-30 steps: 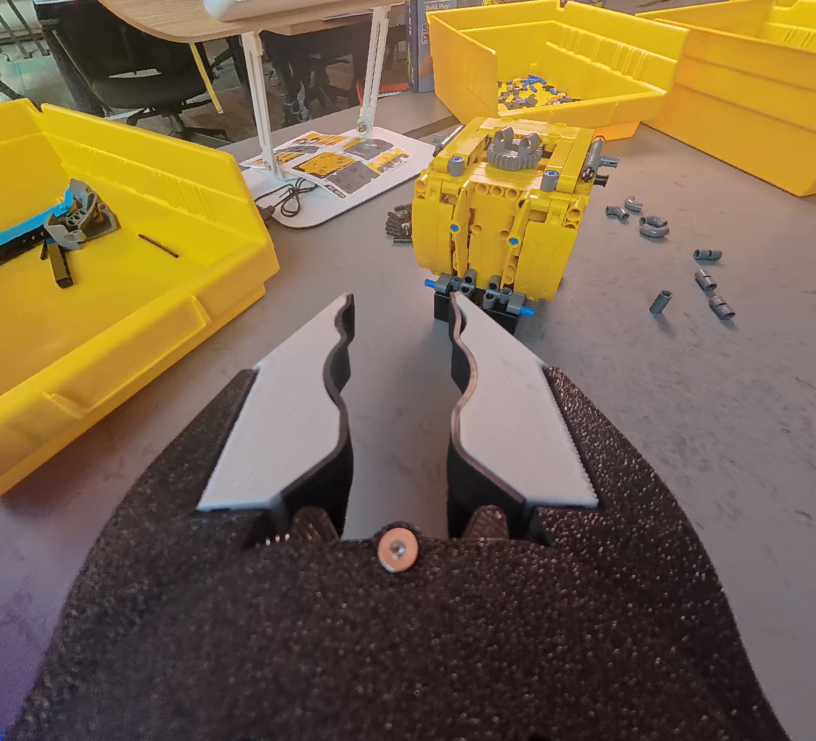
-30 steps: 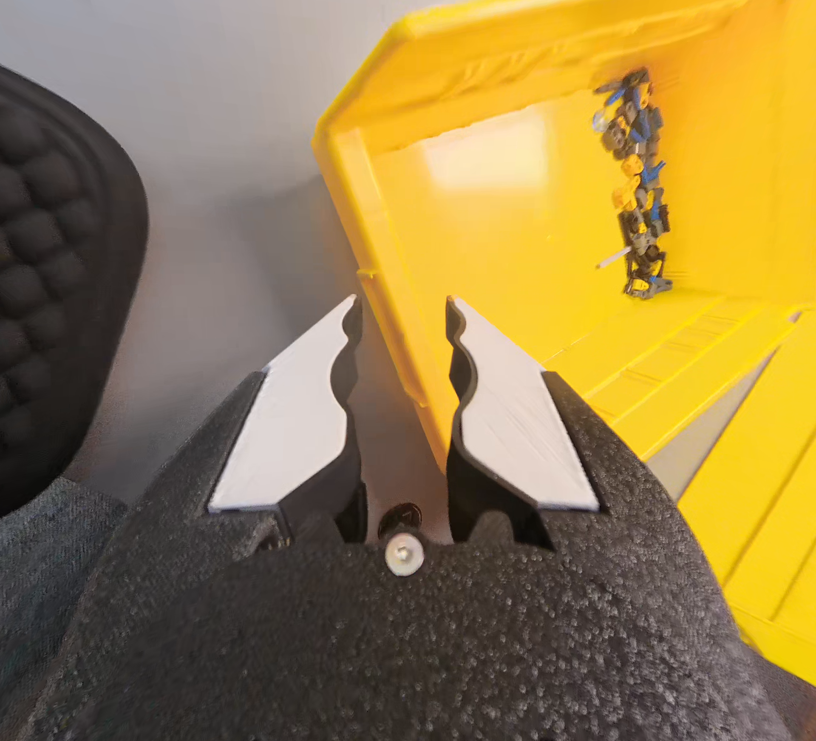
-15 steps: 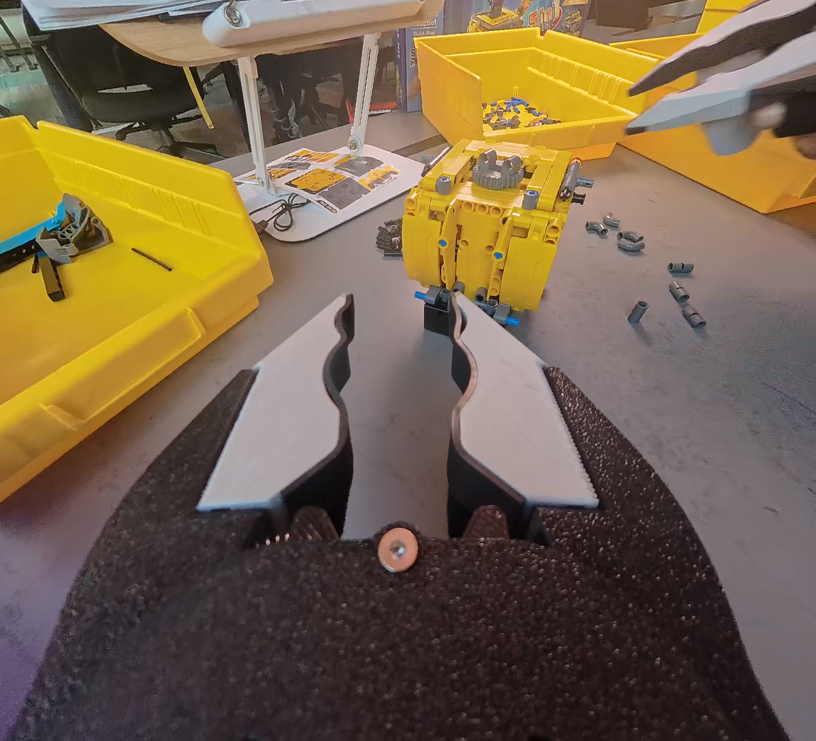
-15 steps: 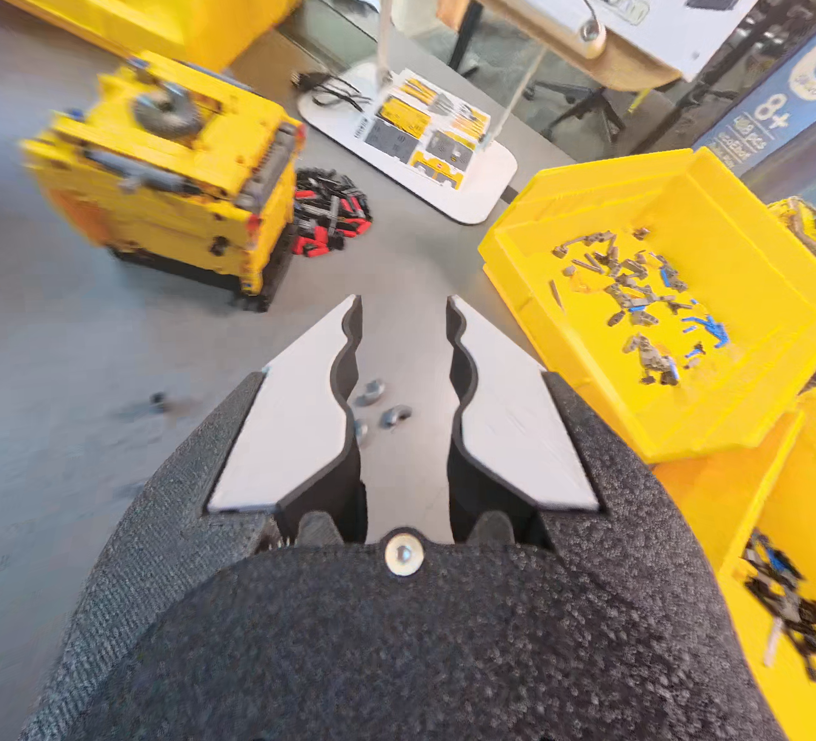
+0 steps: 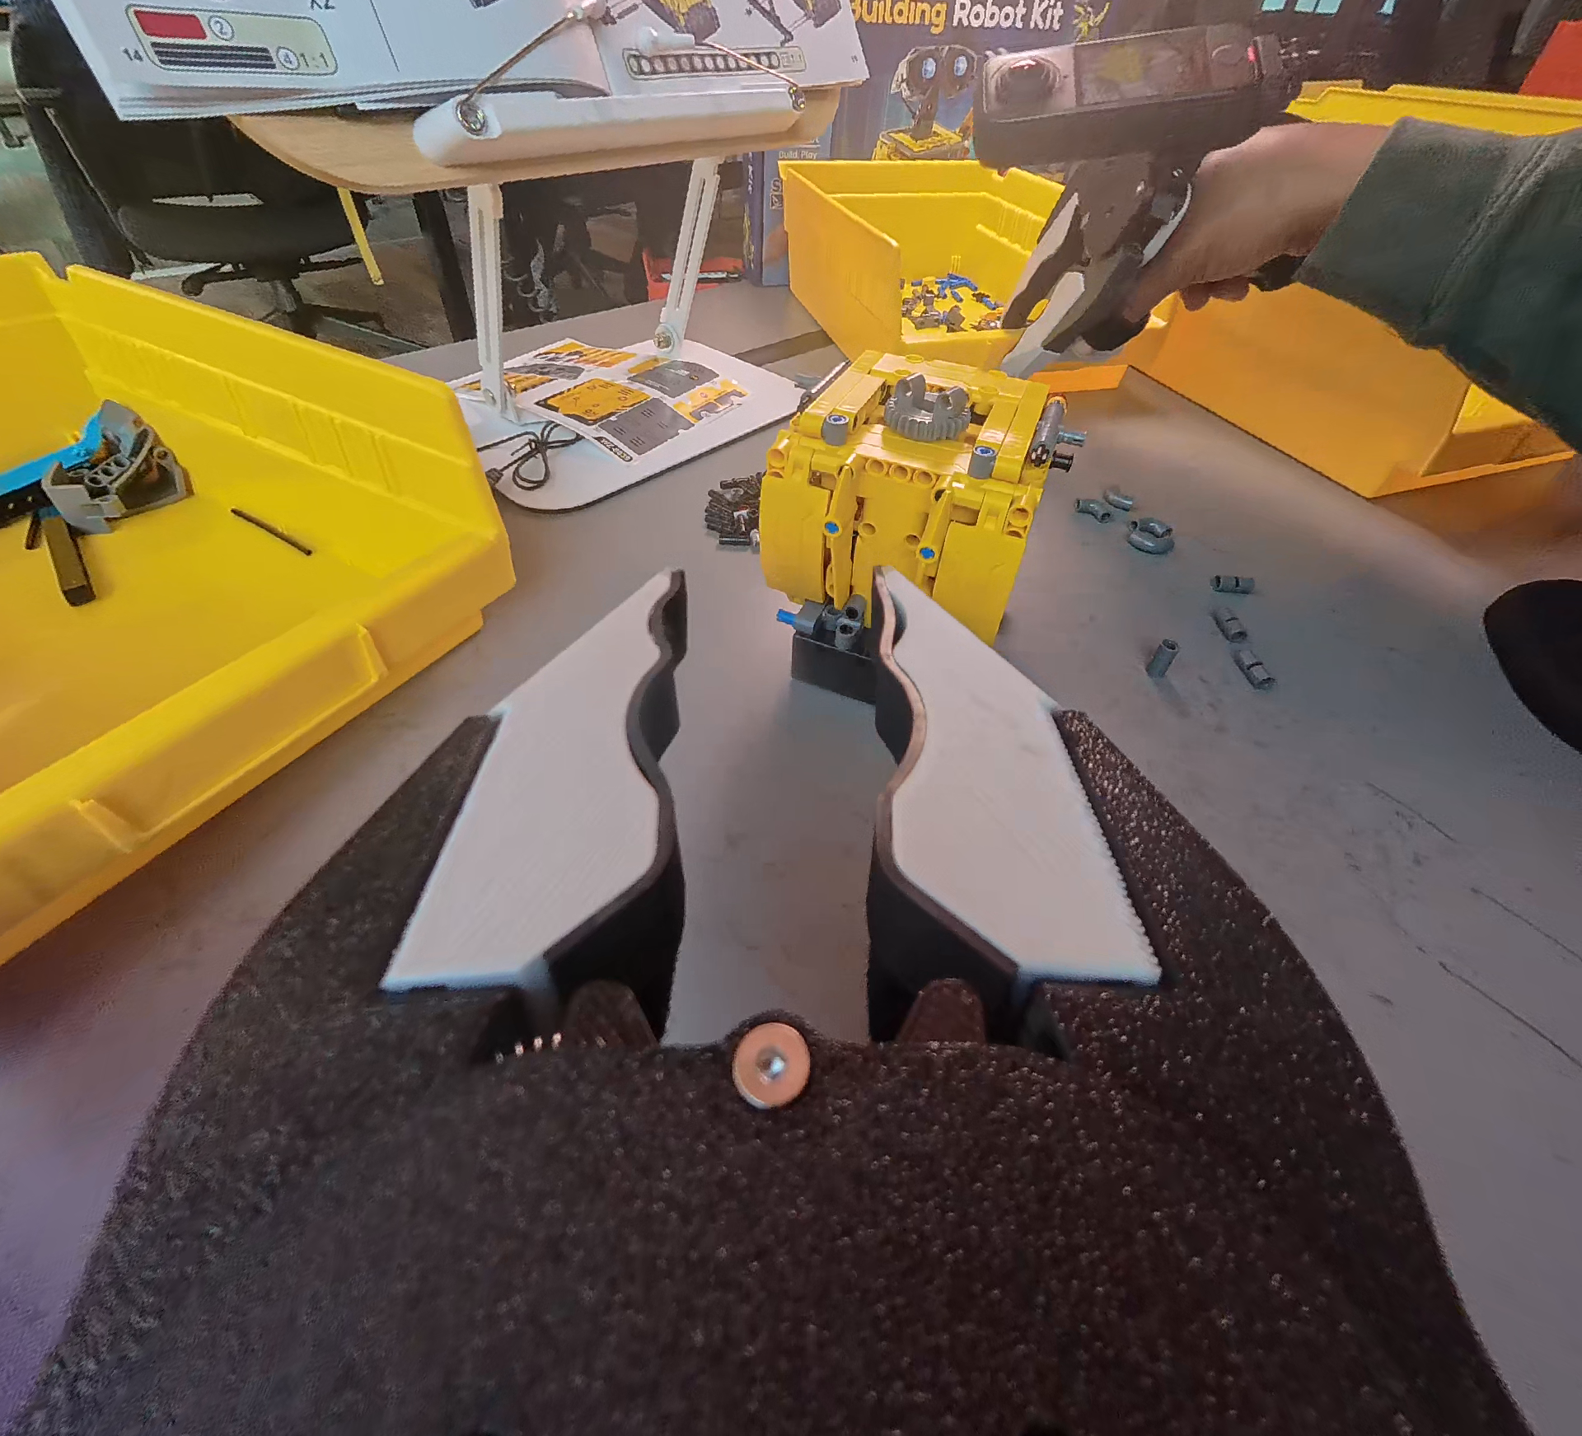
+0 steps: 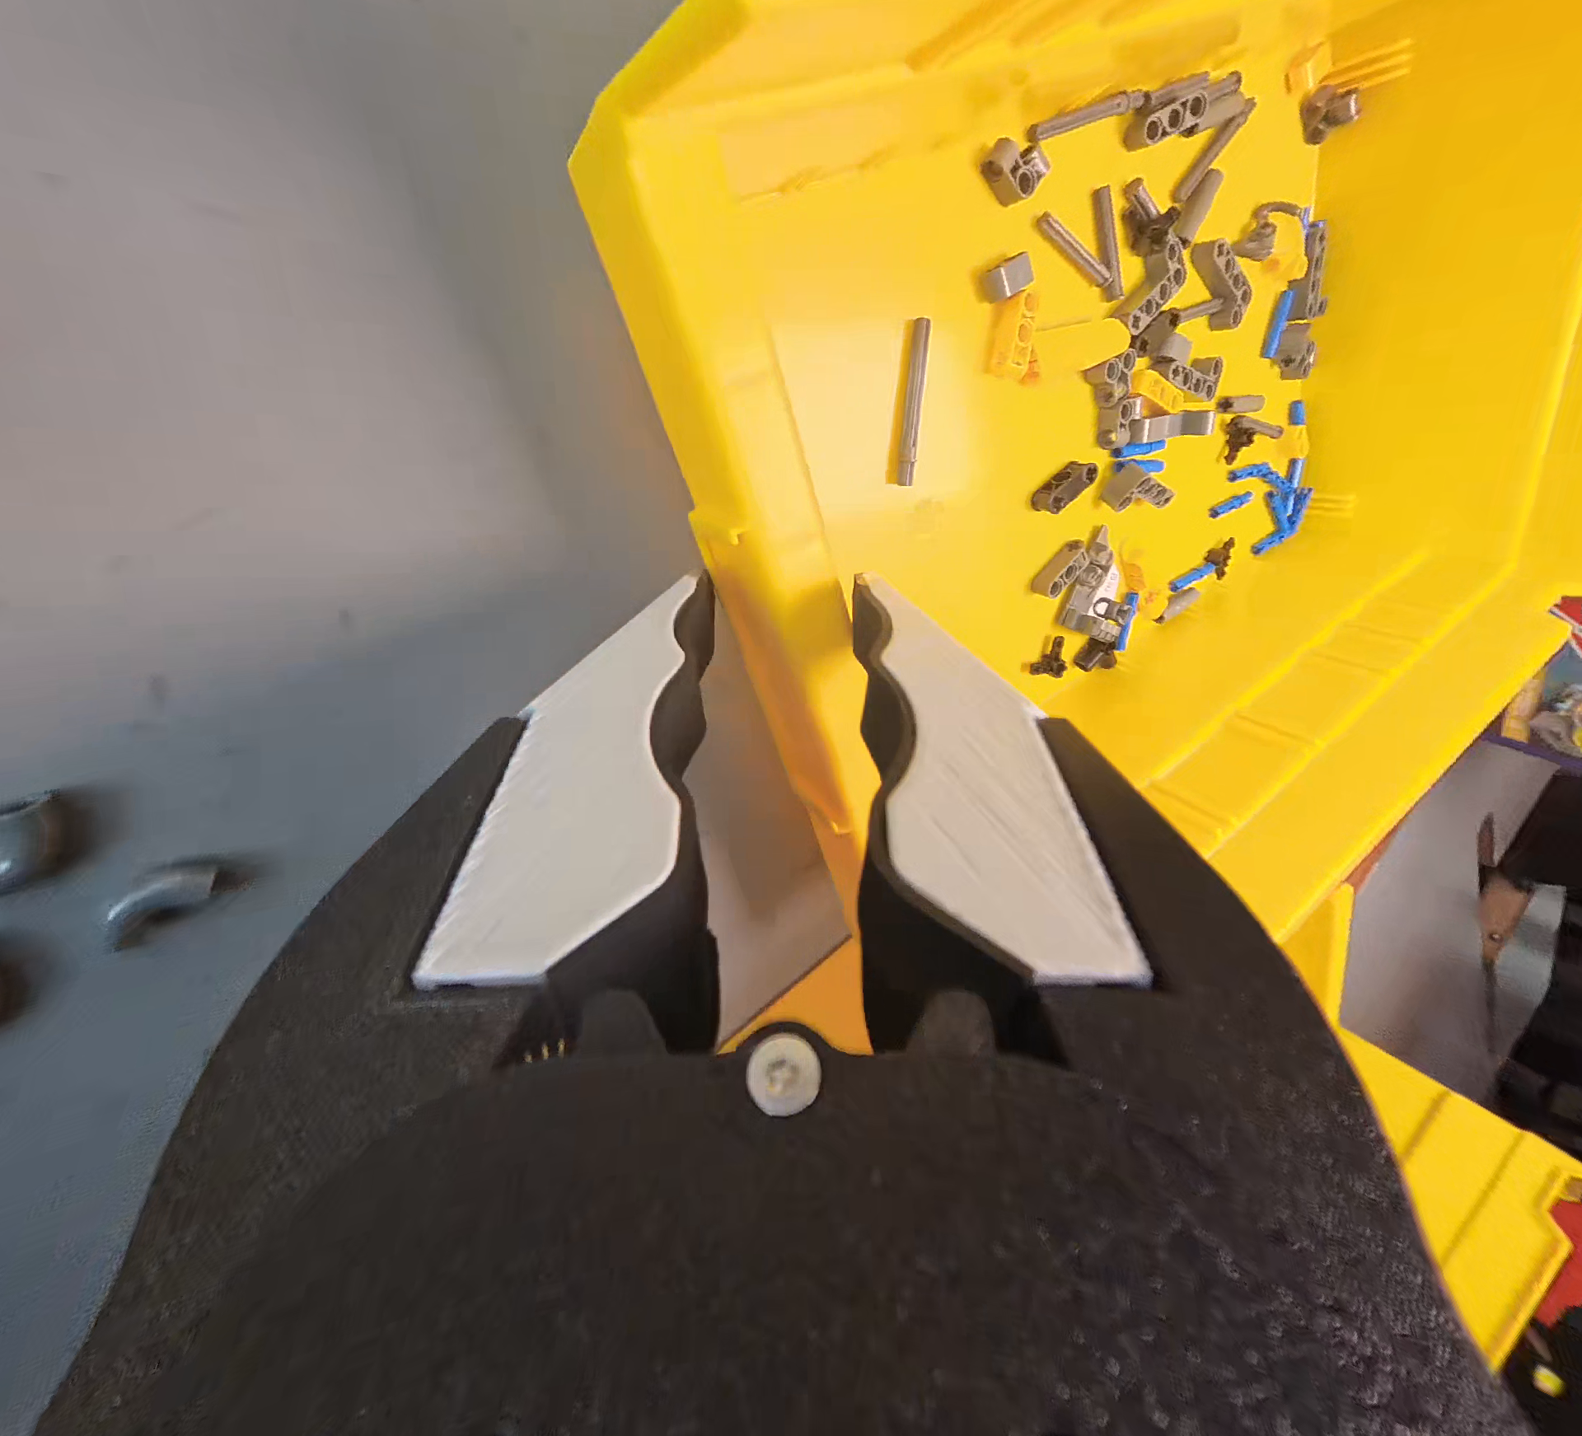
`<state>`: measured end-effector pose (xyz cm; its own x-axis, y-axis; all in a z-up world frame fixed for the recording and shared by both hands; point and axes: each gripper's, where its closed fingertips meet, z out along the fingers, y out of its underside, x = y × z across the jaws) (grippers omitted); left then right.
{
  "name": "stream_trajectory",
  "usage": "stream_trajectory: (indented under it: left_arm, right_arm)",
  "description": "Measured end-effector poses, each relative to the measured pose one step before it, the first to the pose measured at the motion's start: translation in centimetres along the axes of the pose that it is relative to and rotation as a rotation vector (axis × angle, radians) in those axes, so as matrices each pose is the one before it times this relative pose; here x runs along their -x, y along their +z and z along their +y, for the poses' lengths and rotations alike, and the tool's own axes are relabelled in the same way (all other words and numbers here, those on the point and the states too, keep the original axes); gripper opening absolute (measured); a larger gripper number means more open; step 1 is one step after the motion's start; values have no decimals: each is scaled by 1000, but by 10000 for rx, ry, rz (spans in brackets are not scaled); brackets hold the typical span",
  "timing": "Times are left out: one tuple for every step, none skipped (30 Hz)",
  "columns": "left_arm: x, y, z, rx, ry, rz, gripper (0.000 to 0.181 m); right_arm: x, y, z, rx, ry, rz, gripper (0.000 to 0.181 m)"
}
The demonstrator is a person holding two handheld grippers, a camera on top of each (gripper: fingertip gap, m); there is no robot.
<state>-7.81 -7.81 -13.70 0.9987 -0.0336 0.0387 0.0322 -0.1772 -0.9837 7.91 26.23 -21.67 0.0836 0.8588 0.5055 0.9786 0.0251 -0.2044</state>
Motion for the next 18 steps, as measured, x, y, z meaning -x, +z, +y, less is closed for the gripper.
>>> stream_trajectory:
  left_arm:
    - [-68,-31,-55,-9,9,22,42]
    - [-28,-60,-84,-27,1,10,42]
    - [11,-91,-127,-47,-21,5,42]
    - [32,-93,-159,-63,-46,5,42]
    - [34,-72,-139,-59,-57,6,42]
    - [57,-63,-85,-38,-48,3,42]
    - [64,-26,-13,-10,-29,-11,42]
    - [90,-8,46,14,-12,-26,42]
    - [101,37,98,29,-12,-24,42]
    - [87,42,105,35,-20,-19,42]
    - [86,63,140,42,-24,-18,42]
    - [75,79,157,50,-29,-12,42]
    - [65,81,154,48,-31,-5,42]
    - [45,80,133,46,-18,-7,42]
    - [38,51,130,46,7,-19,42]
    - [60,42,78,35,35,-37,42]
    - [71,35,76,32,54,-50,42]
    - [98,46,100,45,53,-55,42]
  right_arm:
    - [302,-192,220,104,-311,-156,31]
    - [519,-335,154,3,-238,-315,30]
    - [650,-404,102,-58,-149,-395,29]
    - [694,-402,-17,-117,-88,-407,28]
    - [670,-452,-80,-152,-82,-381,28]
    - [346,-638,-250,-289,-80,-234,32]
    - [198,-910,-293,-339,-42,-289,37]
    - [-95,-1152,-430,-439,50,-294,41]
    - [-621,-1308,-508,-471,56,-133,44]
    - [-1185,-1307,-357,-347,48,72,43]
    - [-1678,-1135,-74,-129,-33,246,43]
    - [-2047,-846,175,34,-163,409,43]
    - [-2250,-476,364,150,-162,462,43]
    - [-2074,-66,489,214,-159,325,42]
    - [-1766,285,433,161,-220,189,41]
    - [-1599,538,451,149,-293,188,40]
    - [-1261,792,641,245,-402,72,39]
    - [-922,984,818,355,-432,-44,37]
